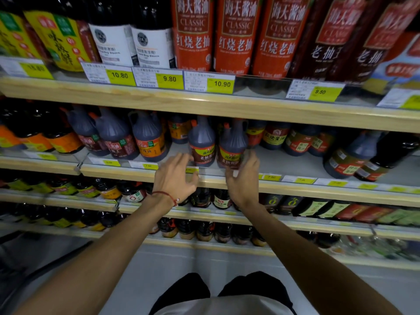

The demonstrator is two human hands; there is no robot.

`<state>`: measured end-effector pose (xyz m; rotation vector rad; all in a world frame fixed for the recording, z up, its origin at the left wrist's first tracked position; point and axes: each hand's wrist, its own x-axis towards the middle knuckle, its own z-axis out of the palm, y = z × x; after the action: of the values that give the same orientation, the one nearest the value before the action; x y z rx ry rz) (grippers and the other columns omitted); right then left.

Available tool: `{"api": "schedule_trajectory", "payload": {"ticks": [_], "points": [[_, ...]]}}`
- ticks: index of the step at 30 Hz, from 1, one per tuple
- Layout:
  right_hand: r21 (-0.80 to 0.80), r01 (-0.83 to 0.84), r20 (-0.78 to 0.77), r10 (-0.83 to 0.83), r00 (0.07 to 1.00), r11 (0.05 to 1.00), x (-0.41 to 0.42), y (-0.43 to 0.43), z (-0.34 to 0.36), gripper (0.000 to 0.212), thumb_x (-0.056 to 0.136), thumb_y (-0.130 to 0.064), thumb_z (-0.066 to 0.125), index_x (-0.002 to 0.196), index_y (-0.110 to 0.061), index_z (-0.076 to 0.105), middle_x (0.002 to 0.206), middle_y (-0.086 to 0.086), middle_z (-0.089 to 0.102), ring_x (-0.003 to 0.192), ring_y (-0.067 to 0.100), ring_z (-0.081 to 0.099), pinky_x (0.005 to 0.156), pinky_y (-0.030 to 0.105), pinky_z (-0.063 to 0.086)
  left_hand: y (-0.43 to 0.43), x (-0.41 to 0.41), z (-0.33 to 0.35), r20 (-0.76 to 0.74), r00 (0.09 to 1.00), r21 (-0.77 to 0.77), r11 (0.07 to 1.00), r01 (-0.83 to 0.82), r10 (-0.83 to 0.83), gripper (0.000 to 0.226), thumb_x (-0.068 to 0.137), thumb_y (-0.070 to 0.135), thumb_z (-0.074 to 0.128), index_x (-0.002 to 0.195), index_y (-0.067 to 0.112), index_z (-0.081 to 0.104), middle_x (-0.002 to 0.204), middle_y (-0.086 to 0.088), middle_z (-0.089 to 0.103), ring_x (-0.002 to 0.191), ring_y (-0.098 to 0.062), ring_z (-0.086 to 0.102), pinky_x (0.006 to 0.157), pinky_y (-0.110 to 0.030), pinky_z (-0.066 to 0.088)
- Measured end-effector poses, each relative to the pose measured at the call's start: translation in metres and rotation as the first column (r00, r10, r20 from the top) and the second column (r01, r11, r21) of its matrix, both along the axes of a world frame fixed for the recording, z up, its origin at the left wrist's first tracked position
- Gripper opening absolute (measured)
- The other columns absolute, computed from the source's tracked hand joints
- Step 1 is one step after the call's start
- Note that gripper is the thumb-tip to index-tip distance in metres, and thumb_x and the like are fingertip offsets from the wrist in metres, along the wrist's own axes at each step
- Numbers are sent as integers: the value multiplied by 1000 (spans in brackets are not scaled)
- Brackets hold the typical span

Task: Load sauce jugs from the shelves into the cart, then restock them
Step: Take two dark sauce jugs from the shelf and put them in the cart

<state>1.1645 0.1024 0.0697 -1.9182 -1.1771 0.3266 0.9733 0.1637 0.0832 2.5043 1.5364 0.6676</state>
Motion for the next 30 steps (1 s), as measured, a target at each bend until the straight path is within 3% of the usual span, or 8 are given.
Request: {"api": "schedule_trajectory", "payload": {"ticks": [7, 16, 21, 26, 30], "points": [[-155, -104, 192, 134, 972, 982, -13, -51, 39, 44, 96, -27, 65, 133, -6, 53, 129, 13, 56, 121, 31, 48, 97, 46, 49, -26, -6, 31, -225, 971, -2, 997, 83, -81, 45, 86, 51, 46, 110, 17, 62, 99, -3, 64, 91, -29, 62, 69, -40, 53], [-107, -313, 444, 327, 834, 944, -22, -104, 41, 43, 88, -40, 62, 116, -8, 68, 108, 8, 64, 103, 30, 58, 86, 42, 51, -106, -30, 38, -299, 954, 10, 999, -36, 38, 42, 88, 53, 41, 105, 19, 59, 99, 0, 62, 94, -27, 61, 73, -39, 49], [-149, -475, 483, 483, 730, 867, -43, -145, 37, 48, 83, -45, 55, 114, -12, 71, 109, 4, 64, 103, 28, 58, 83, 42, 50, -184, -62, 29, -350, 931, -43, 991, -128, 105, 44, 90, 53, 42, 112, 19, 59, 106, -1, 63, 98, -26, 62, 70, -37, 50], [-242, -611, 522, 633, 572, 753, -91, -170, 36, 48, 84, -48, 53, 113, -14, 71, 110, 2, 64, 106, 27, 57, 90, 42, 48, -249, -114, 31, -362, 911, -91, 965, -244, 196, 40, 90, 54, 40, 105, 21, 57, 103, 0, 60, 97, -26, 61, 68, -38, 50], [-239, -716, 517, 710, 478, 656, -151, -182, 38, 43, 84, -46, 56, 109, -14, 72, 107, 2, 65, 104, 28, 58, 89, 42, 49, -289, -169, 32, -363, 877, -114, 919, -377, 315, 49, 92, 56, 39, 119, 21, 59, 114, -1, 63, 106, -26, 61, 75, -38, 49]]}}
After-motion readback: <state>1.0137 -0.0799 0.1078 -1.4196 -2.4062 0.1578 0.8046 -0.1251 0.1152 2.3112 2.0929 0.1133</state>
